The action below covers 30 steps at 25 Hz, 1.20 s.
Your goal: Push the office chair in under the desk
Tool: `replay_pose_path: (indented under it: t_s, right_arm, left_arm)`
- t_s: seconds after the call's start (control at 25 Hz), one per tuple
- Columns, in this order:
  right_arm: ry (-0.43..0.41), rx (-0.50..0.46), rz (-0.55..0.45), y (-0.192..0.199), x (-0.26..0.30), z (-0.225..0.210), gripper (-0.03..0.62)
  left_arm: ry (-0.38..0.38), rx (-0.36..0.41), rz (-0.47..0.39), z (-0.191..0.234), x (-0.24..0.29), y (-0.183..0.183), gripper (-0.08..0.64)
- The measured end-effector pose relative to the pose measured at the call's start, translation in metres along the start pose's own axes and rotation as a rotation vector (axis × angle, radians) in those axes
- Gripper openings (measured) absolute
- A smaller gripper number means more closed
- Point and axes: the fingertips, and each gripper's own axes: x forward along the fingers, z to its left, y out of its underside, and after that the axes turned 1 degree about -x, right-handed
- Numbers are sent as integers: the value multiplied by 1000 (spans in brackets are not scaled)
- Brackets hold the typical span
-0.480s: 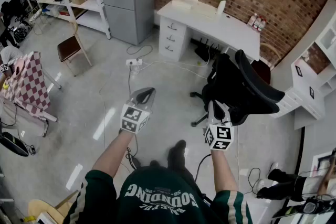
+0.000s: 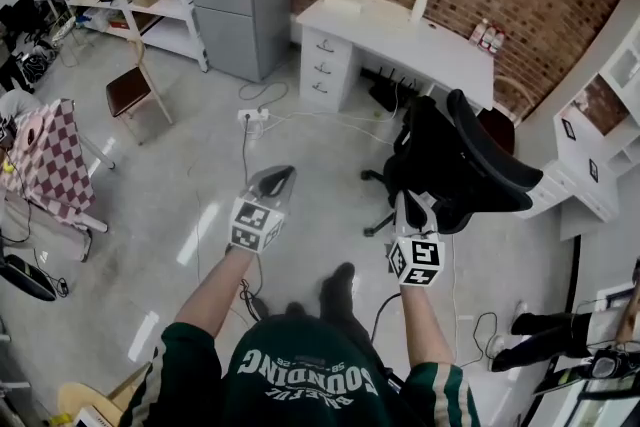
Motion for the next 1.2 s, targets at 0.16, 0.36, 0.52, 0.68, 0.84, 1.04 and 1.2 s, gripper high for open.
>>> replay_pose_path:
  t_s: [0.16, 0.36, 0.52, 0.68, 0.84, 1.04, 1.2]
  right_arm:
    - [28, 0, 7, 5, -5, -7, 2]
    - [69, 24, 11, 9, -9, -31, 2]
    - [113, 36, 13, 11, -13, -56, 2]
    - [153, 43, 15, 16, -17, -80, 2]
    - [183, 52, 34, 25, -20, -104, 2]
    - [213, 61, 49, 32, -18, -134, 2]
    - [230, 63, 62, 38, -12, -156, 2]
  left_arm:
    - [22, 3, 5, -3, 8, 3, 11]
    - [60, 11, 11, -17, 31, 0, 11]
    - [109, 15, 18, -33, 55, 0, 11]
    - [147, 22, 24, -45, 80, -1, 11]
    - [187, 24, 21, -60, 107, -4, 11]
    - [220, 31, 30, -72, 146, -7, 11]
    - [241, 27, 36, -80, 177, -10, 21]
